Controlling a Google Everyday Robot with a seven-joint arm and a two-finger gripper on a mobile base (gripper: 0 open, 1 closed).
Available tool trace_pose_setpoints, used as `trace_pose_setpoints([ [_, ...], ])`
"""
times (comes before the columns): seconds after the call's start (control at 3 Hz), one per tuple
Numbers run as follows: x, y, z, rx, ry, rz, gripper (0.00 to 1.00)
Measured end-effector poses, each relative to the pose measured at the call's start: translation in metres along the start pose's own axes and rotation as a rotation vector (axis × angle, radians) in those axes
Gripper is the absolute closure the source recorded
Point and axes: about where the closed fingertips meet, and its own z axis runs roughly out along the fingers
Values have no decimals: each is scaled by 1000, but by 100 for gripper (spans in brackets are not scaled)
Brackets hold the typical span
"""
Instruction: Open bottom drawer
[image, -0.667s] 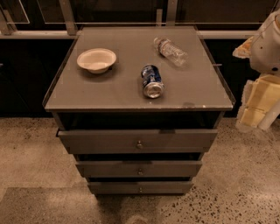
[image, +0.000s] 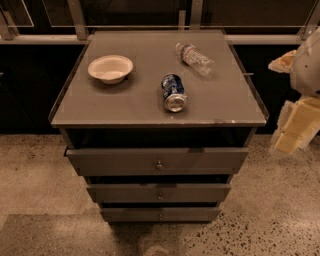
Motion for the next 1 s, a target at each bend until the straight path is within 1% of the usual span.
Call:
trace_pose_setpoints([
  [0.33, 21, 28, 63, -62, -141, 101, 0],
  [0.67, 37, 67, 147, -149, -252, 253, 0],
  [1.0, 49, 94, 233, -224, -273, 370, 0],
])
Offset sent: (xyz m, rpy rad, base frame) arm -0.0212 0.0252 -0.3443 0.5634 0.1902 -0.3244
